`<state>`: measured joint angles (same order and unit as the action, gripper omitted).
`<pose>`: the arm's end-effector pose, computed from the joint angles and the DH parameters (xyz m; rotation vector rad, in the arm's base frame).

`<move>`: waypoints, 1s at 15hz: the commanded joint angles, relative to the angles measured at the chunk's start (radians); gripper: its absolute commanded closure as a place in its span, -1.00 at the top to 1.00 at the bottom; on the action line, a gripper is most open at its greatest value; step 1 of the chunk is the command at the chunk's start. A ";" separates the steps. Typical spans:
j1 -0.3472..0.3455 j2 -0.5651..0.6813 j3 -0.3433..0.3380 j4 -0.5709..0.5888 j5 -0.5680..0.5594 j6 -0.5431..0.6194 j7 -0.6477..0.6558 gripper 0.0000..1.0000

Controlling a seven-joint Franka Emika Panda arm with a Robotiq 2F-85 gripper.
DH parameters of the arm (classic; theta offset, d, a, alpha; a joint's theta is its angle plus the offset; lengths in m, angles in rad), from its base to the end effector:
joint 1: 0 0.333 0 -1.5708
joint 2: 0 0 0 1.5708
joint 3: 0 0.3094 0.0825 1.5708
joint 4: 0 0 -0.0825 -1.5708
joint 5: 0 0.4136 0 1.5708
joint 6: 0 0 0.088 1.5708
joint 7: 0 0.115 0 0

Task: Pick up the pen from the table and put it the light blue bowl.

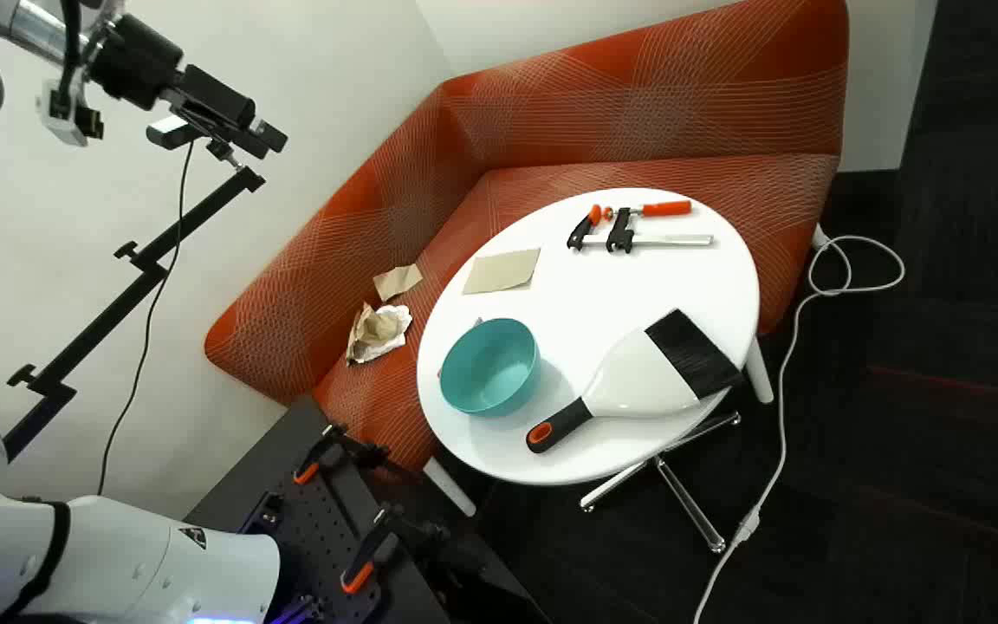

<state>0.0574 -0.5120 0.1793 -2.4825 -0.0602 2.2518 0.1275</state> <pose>0.4385 0.1054 0.4688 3.0127 0.1964 0.4450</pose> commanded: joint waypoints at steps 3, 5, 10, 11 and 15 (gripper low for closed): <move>0.011 0.001 -0.010 0.001 -0.007 -0.002 0.005 1.00; 0.011 0.001 -0.010 0.001 -0.007 -0.002 0.005 1.00; 0.008 0.017 -0.003 0.001 -0.015 0.010 0.010 1.00; 0.009 0.030 0.003 -0.006 -0.024 0.031 0.010 1.00; 0.034 0.119 0.009 -0.056 -0.030 0.136 -0.008 1.00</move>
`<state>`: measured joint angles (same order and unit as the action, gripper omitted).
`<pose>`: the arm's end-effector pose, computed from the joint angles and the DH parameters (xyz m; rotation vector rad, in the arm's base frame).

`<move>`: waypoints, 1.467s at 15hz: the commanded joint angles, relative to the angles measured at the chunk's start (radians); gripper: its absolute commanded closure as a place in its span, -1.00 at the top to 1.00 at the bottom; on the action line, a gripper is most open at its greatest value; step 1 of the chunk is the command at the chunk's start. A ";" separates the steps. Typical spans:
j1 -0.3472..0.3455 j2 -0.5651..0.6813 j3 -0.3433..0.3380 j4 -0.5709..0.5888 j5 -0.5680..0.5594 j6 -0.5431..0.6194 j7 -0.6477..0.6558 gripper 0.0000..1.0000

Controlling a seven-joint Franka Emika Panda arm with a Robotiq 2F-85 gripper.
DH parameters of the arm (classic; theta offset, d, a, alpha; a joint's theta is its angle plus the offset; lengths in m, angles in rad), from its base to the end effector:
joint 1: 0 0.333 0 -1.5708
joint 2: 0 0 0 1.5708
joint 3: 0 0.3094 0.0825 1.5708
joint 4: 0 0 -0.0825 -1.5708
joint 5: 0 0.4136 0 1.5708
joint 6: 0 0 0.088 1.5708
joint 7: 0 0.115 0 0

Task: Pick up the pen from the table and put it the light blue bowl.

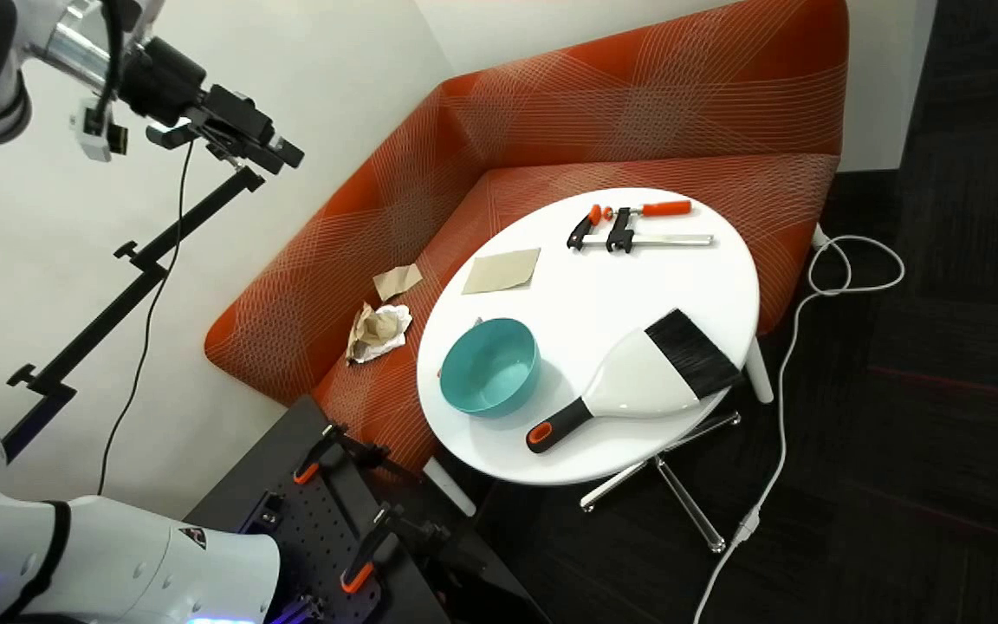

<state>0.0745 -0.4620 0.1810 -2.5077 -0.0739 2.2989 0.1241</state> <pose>0.4420 0.1134 0.4386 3.0100 0.2491 0.4045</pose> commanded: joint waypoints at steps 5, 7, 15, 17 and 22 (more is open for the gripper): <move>0.013 0.237 0.024 -0.080 -0.068 0.318 0.006 1.00; 0.008 0.313 0.020 -0.077 -0.094 0.378 0.011 1.00; 0.024 0.546 -0.032 -0.027 -0.144 0.487 0.014 1.00; 0.034 0.521 -0.038 -0.049 -0.113 0.469 -0.006 1.00; 0.035 0.550 -0.046 -0.038 -0.113 0.469 -0.007 1.00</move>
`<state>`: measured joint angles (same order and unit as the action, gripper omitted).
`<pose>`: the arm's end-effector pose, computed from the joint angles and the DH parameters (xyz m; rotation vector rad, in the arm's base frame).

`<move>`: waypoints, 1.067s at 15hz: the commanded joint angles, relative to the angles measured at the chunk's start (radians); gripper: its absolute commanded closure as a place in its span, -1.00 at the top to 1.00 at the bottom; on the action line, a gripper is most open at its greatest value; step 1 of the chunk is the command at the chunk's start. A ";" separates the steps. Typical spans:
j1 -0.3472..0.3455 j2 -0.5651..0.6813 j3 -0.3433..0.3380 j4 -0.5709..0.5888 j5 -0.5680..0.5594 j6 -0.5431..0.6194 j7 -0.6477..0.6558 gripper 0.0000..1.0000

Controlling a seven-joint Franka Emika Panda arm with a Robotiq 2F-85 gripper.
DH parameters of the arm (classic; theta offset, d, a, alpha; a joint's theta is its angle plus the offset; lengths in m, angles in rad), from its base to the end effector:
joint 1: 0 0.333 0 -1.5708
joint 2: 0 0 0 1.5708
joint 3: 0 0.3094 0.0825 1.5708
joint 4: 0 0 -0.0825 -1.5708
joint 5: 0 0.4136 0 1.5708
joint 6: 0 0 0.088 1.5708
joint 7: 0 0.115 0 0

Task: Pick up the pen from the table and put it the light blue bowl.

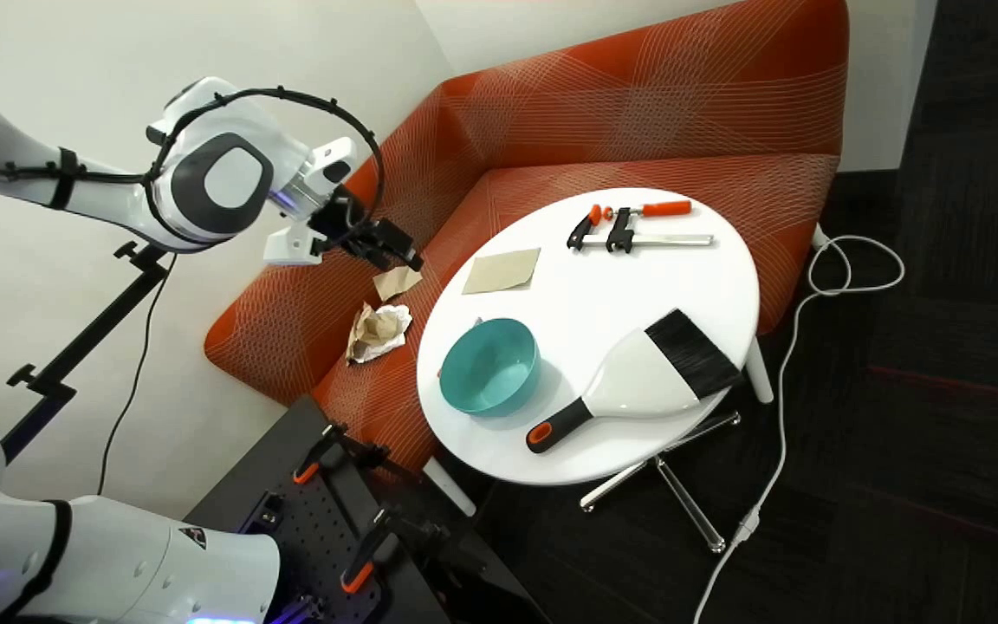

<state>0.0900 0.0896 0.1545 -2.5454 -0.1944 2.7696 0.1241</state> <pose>0.4681 0.1262 0.2103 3.0568 0.4545 0.2269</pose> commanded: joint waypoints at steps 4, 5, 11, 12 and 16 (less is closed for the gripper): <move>0.011 0.057 -0.030 0.007 0.014 0.008 -0.035 1.00; 0.011 0.081 -0.035 0.011 0.010 0.017 -0.041 1.00; 0.017 0.215 -0.039 0.047 0.004 0.069 -0.122 1.00; 0.018 0.234 -0.038 0.053 0.004 0.083 -0.135 1.00; 0.037 0.305 -0.045 0.090 0.001 0.110 -0.147 1.00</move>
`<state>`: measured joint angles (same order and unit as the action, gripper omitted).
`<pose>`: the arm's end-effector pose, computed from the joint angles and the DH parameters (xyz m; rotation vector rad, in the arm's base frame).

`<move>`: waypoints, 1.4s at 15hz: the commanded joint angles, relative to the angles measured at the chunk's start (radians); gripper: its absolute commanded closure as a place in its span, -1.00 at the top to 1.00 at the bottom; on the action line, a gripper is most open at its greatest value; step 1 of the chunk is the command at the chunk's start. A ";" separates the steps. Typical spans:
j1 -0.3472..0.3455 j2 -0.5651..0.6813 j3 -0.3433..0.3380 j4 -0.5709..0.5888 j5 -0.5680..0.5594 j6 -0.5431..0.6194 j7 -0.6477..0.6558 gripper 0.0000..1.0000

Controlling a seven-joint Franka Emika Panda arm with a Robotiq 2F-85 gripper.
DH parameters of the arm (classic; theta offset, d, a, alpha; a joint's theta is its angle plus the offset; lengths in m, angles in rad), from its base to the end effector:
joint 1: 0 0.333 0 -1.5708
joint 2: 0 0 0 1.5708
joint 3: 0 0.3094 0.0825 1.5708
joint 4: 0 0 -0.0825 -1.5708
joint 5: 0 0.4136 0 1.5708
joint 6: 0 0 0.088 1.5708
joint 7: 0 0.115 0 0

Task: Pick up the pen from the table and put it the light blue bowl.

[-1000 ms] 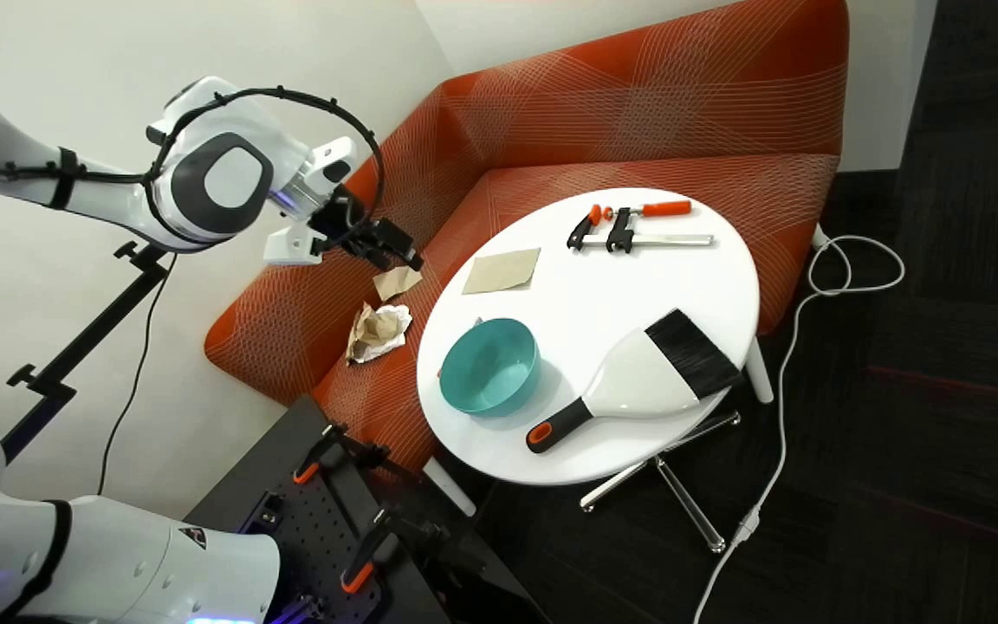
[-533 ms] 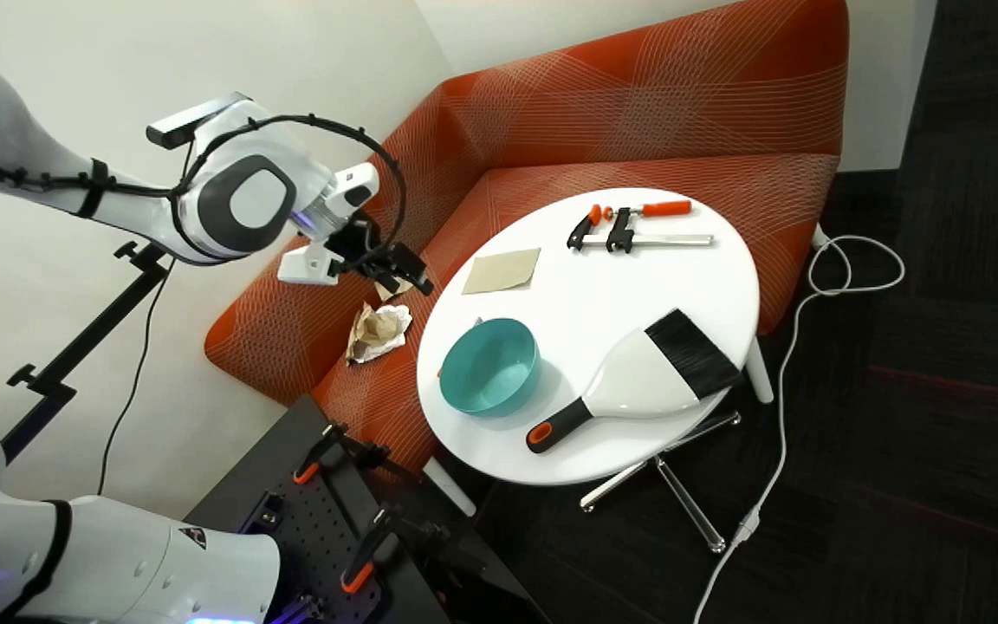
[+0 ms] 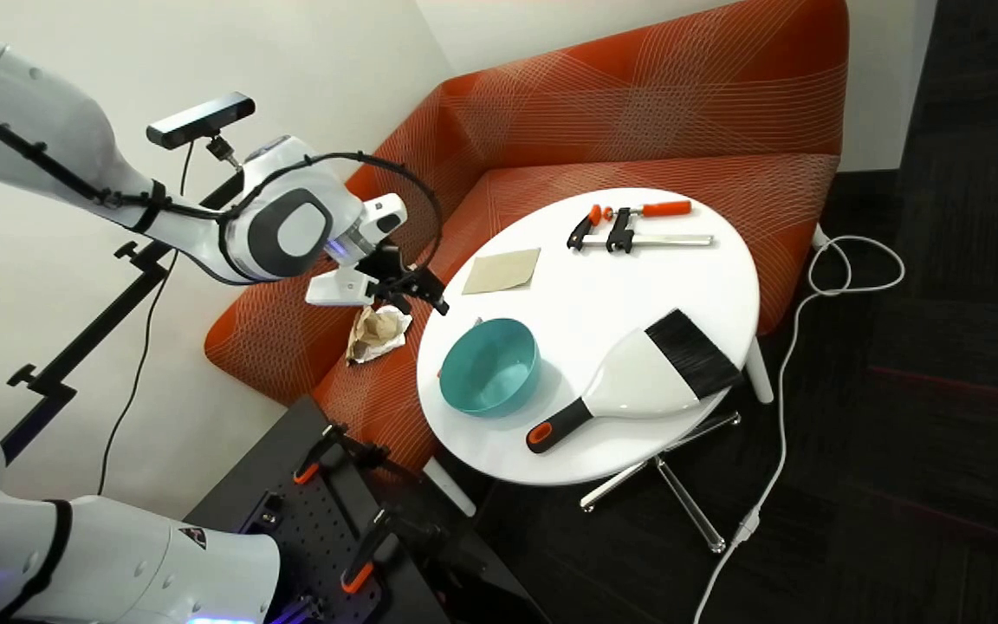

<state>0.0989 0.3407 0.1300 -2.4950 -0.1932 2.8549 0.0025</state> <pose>0.4584 0.1231 0.1158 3.0674 0.6269 0.0424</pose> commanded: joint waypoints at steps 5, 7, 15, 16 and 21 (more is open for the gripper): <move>0.044 0.141 -0.028 0.098 -0.001 0.035 -0.029 1.00; 0.053 0.175 -0.040 0.126 -0.003 0.037 -0.027 1.00; 0.061 0.300 -0.065 0.224 -0.002 0.033 -0.043 1.00; 0.061 0.313 -0.067 0.234 -0.001 0.031 -0.046 1.00; 0.060 0.358 -0.064 0.270 0.002 0.024 -0.049 1.00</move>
<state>0.1445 0.6715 0.0794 -2.2536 -0.1932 2.8680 -0.0198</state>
